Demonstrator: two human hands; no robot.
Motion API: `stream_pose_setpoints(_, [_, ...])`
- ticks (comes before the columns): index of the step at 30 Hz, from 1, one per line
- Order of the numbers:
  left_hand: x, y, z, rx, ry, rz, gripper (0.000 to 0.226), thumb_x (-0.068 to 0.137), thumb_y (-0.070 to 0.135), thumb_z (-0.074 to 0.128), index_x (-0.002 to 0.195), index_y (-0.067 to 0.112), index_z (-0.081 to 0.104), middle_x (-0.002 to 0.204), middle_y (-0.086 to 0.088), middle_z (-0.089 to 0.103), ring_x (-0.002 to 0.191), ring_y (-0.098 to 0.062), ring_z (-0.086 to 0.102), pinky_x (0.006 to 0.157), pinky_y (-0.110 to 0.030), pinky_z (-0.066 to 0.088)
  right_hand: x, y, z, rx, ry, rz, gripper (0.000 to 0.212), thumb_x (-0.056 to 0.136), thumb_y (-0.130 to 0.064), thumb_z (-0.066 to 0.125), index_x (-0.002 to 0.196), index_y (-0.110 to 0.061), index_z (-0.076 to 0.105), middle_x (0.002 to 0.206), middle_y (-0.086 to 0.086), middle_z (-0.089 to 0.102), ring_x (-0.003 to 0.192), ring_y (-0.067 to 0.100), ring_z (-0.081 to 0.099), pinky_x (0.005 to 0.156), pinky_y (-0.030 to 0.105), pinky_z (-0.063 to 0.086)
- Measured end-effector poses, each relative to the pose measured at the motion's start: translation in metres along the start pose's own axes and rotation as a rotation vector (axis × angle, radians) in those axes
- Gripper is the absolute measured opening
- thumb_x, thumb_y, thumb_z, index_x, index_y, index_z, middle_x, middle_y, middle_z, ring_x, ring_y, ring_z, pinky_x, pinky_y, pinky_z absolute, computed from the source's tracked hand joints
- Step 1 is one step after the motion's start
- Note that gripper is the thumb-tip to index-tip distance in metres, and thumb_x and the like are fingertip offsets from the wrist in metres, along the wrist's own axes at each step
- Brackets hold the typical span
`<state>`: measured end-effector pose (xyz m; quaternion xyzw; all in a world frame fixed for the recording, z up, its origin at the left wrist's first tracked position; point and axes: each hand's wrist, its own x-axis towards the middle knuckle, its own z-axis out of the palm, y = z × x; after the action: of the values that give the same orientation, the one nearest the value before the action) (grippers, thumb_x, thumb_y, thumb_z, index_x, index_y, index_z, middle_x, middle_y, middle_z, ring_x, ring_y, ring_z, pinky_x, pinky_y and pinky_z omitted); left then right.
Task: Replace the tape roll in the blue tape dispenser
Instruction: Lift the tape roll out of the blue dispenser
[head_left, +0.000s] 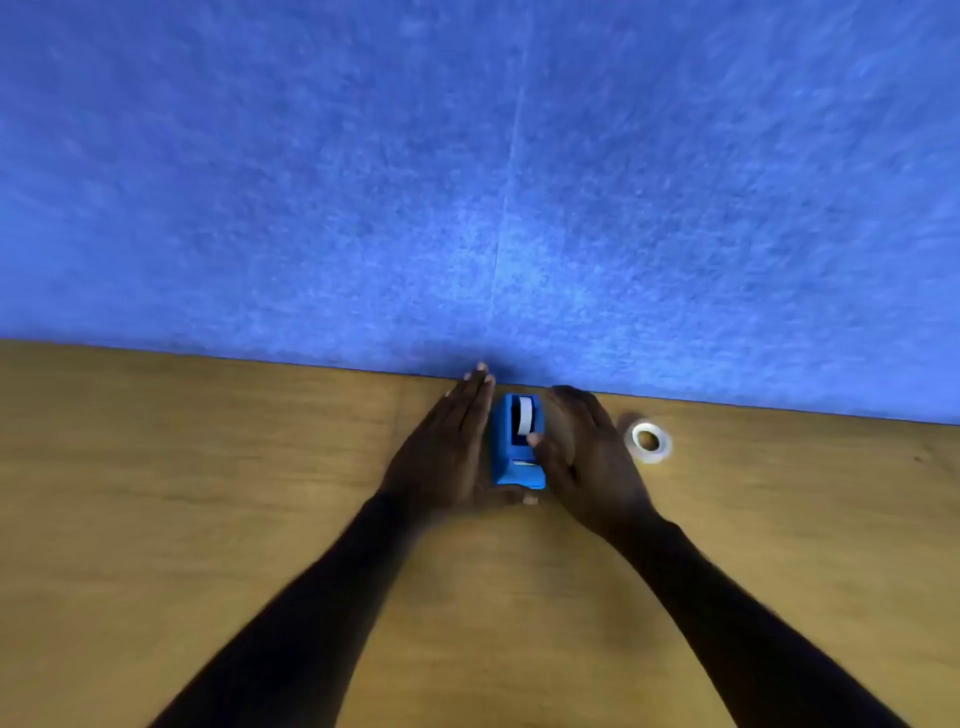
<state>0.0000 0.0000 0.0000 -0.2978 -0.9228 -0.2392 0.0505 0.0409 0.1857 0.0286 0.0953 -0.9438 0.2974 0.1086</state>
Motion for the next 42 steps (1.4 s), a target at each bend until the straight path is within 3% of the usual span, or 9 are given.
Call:
stream_pose_setpoints(3, [0.0, -0.005, 0.001, 0.009, -0.06, -0.013, 0.127, 0.068, 0.077, 0.064, 0.153, -0.002, 0.012, 0.163, -0.015, 0.009, 0.15, -0.021, 0.006, 0.122, -0.036, 0.013, 0.008, 0.002, 0.0, 0.06, -0.018, -0.014, 0.052, 0.093, -0.04, 0.05, 0.134, -0.007, 0.049, 0.132, 0.012, 0.057, 0.123, 0.024, 0.051, 0.098, 0.03, 0.043])
stream_pose_setpoints(7, [0.007, -0.001, 0.004, -0.009, -0.091, -0.013, 0.126, 0.069, 0.075, 0.066, 0.154, 0.001, 0.011, 0.164, -0.012, 0.006, 0.151, -0.019, 0.004, 0.122, -0.031, 0.007, 0.016, 0.003, 0.003, 0.082, -0.059, -0.004, 0.053, 0.091, -0.04, 0.054, 0.132, -0.006, 0.051, 0.131, 0.011, 0.057, 0.122, 0.023, 0.052, 0.099, 0.035, 0.046])
stream_pose_setpoints(16, [0.012, 0.0, 0.009, -0.054, -0.051, -0.04, 0.117, 0.067, 0.078, 0.065, 0.152, 0.009, 0.024, 0.157, -0.008, 0.036, 0.143, -0.022, 0.033, 0.117, -0.039, 0.028, 0.026, 0.017, 0.003, 0.129, -0.117, -0.039, 0.048, 0.086, -0.026, 0.064, 0.132, -0.015, 0.055, 0.127, 0.003, 0.058, 0.119, 0.011, 0.052, 0.099, 0.023, 0.044])
stream_pose_setpoints(23, [0.014, 0.001, 0.008, -0.059, -0.028, -0.059, 0.114, 0.062, 0.081, 0.065, 0.148, 0.017, 0.03, 0.147, -0.002, 0.047, 0.133, -0.014, 0.037, 0.113, -0.029, 0.028, 0.032, 0.026, 0.0, 0.044, -0.152, -0.02, 0.054, 0.078, -0.018, 0.077, 0.129, -0.021, 0.059, 0.128, 0.001, 0.057, 0.112, -0.002, 0.046, 0.091, -0.005, 0.025])
stream_pose_setpoints(25, [0.015, 0.001, 0.009, -0.057, -0.034, -0.06, 0.113, 0.062, 0.083, 0.062, 0.148, 0.018, 0.028, 0.147, -0.002, 0.047, 0.133, -0.015, 0.039, 0.113, -0.031, 0.03, 0.035, 0.027, -0.002, 0.042, -0.156, -0.016, 0.053, 0.078, -0.02, 0.078, 0.128, -0.021, 0.06, 0.13, 0.003, 0.056, 0.115, 0.002, 0.048, 0.091, -0.003, 0.026])
stream_pose_setpoints(28, [0.015, 0.0, 0.01, -0.037, -0.045, -0.064, 0.115, 0.062, 0.085, 0.058, 0.15, 0.018, 0.026, 0.148, -0.003, 0.047, 0.134, -0.017, 0.04, 0.112, -0.03, 0.03, 0.038, 0.026, -0.002, 0.043, -0.149, -0.02, 0.051, 0.079, -0.019, 0.077, 0.128, -0.021, 0.061, 0.132, 0.006, 0.055, 0.122, 0.016, 0.052, 0.096, 0.016, 0.035])
stream_pose_setpoints(30, [0.014, 0.0, 0.01, -0.022, -0.038, -0.063, 0.116, 0.063, 0.086, 0.057, 0.151, 0.017, 0.026, 0.148, -0.003, 0.047, 0.134, -0.017, 0.038, 0.11, -0.026, 0.026, 0.038, 0.024, -0.003, 0.052, -0.15, -0.017, 0.051, 0.079, -0.018, 0.077, 0.128, -0.021, 0.061, 0.133, 0.006, 0.055, 0.124, 0.018, 0.052, 0.098, 0.022, 0.037])
stream_pose_setpoints(37, [0.015, 0.001, 0.009, -0.044, -0.043, -0.076, 0.114, 0.062, 0.085, 0.06, 0.15, 0.021, 0.027, 0.15, 0.0, 0.044, 0.136, -0.015, 0.037, 0.113, -0.03, 0.03, 0.045, 0.02, -0.01, 0.044, -0.183, 0.0, 0.049, 0.076, -0.015, 0.079, 0.123, -0.012, 0.064, 0.135, 0.005, 0.056, 0.126, 0.018, 0.051, 0.101, 0.02, 0.034])
stream_pose_setpoints(42, [0.014, 0.0, 0.009, -0.02, -0.024, -0.07, 0.113, 0.062, 0.086, 0.057, 0.15, 0.022, 0.026, 0.148, 0.0, 0.046, 0.134, -0.015, 0.037, 0.108, -0.024, 0.025, 0.047, 0.021, -0.015, 0.061, -0.219, 0.001, 0.048, 0.078, -0.015, 0.079, 0.124, -0.011, 0.064, 0.134, 0.005, 0.056, 0.126, 0.019, 0.05, 0.103, 0.029, 0.04])
